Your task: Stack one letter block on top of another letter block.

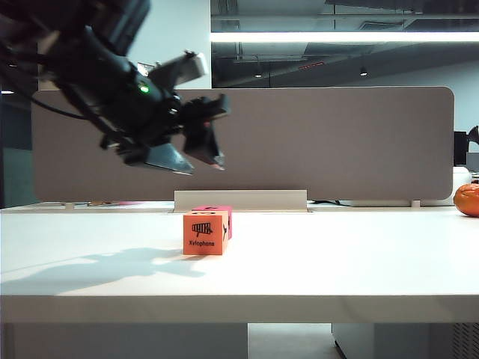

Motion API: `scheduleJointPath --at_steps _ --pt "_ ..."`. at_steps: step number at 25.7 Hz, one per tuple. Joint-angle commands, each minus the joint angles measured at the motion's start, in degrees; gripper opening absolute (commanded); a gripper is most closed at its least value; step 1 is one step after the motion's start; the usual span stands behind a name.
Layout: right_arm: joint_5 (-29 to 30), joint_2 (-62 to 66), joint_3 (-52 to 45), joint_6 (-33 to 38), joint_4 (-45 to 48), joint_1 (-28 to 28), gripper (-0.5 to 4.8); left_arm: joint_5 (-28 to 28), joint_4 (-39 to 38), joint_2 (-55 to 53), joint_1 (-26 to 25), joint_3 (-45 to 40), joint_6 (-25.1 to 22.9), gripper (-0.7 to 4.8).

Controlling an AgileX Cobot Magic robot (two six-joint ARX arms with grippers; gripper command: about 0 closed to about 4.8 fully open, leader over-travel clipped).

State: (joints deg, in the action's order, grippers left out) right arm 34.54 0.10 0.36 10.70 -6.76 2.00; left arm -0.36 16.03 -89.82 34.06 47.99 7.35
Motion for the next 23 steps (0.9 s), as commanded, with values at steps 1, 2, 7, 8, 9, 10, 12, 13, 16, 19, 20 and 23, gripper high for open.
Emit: scheduleJointPath --at_steps 1,2,7,8,9,10,12,13,16,19,20,23 --pt "-0.1 -0.1 -0.3 0.0 1.0 0.0 -0.01 -2.4 -0.2 -2.8 1.1 3.5 0.2 3.15" --pt "-0.1 -0.1 -0.3 0.0 1.0 0.0 -0.01 -2.7 -0.9 -3.8 1.4 4.5 0.2 3.60" --pt "-0.1 -0.1 -0.3 0.0 1.0 0.0 -0.01 -7.7 -4.9 -7.0 2.0 8.8 0.2 4.77" --pt "-0.1 -0.1 -0.3 0.0 1.0 0.0 -0.01 -8.9 -5.4 -7.5 2.0 9.4 0.2 4.79" --pt "-0.1 -0.1 -0.3 0.0 1.0 0.0 -0.01 -9.4 -6.0 -7.9 2.0 9.7 0.2 4.79" --pt "-0.1 -0.1 -0.3 0.0 1.0 0.0 -0.01 -9.9 -6.5 -8.1 2.0 9.9 0.3 4.79" --pt "-0.1 -0.1 -0.3 0.0 1.0 0.0 -0.01 -10.1 -7.6 -8.6 2.0 9.9 1.8 4.79" --pt "-0.1 -0.1 -0.3 0.0 1.0 0.0 -0.01 -10.1 -8.4 -8.6 2.0 9.8 2.6 4.79" --pt "-0.1 -0.1 -0.3 0.0 1.0 0.0 -0.01 -9.7 -9.9 -9.7 2.0 9.8 4.7 4.79" --pt "-0.1 -0.1 -0.3 0.0 1.0 0.0 -0.01 -8.7 -10.8 -11.1 2.0 9.8 5.6 4.79" --pt "-0.1 -0.1 -0.3 0.0 1.0 0.1 -0.01 -8.6 -10.9 -11.6 2.0 9.8 6.0 4.79" --pt "-0.1 -0.1 -0.3 0.0 1.0 0.0 -0.01 -8.7 -11.2 -13.0 2.0 9.8 9.2 4.79"
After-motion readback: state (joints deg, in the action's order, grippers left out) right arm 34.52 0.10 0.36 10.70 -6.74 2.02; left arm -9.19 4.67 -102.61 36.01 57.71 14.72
